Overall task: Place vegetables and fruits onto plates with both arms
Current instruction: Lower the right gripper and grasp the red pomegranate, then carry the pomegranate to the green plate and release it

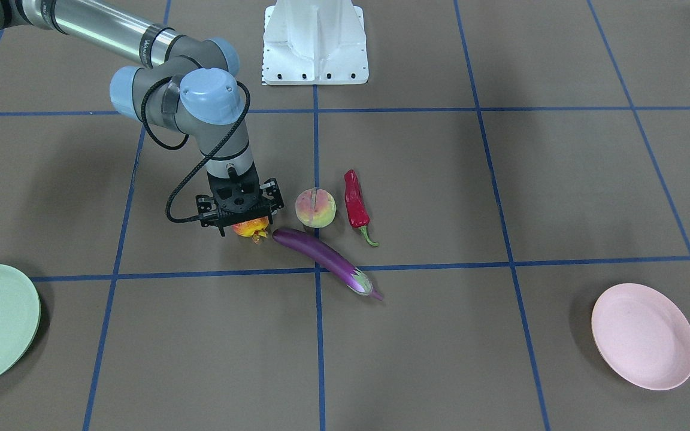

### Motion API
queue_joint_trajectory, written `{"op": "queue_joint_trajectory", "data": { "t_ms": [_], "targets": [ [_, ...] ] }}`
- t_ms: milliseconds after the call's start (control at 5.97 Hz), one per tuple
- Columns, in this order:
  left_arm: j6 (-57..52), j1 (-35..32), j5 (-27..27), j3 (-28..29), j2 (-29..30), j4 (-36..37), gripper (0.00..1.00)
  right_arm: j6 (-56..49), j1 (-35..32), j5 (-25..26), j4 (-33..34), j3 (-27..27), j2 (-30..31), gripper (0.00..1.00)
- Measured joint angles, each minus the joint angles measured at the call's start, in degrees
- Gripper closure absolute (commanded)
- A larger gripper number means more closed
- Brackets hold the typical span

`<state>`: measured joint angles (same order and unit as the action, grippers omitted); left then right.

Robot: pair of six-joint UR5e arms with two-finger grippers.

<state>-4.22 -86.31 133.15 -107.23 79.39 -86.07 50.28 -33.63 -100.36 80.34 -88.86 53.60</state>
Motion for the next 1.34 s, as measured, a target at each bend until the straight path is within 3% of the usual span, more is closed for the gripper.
{"op": "queue_joint_trajectory", "data": {
  "t_ms": [168, 335, 503, 670, 1005, 1340],
  "targets": [
    [0.0, 0.0, 0.0, 0.0, 0.1, 0.0, 0.0, 0.1, 0.5, 0.1, 0.0, 0.1, 0.1, 0.03],
    [0.0, 0.0, 0.0, 0.0, 0.1, -0.1, 0.0, 0.1, 1.0, 0.4, 0.0, 0.1, 0.2, 0.31],
    [0.0, 0.0, 0.0, 0.0, 0.1, -0.1, 0.0, 0.1, 1.4, 0.9, 0.0, 0.1, 0.3, 0.92],
    [0.0, 0.0, 0.0, 0.0, 0.1, -0.1, 0.0, 0.0, 1.4, 0.9, -0.1, -0.1, 0.4, 1.0],
    [0.0, 0.0, 0.0, 0.0, 0.2, 0.0, 0.0, -0.4, -0.5, -0.3, -0.1, -1.0, 0.7, 1.0],
    [0.0, 0.0, 0.0, 0.1, 0.1, 0.0, 0.0, -9.0, -8.1, -4.0, -0.8, -1.6, 3.6, 1.0]
  ]
}}
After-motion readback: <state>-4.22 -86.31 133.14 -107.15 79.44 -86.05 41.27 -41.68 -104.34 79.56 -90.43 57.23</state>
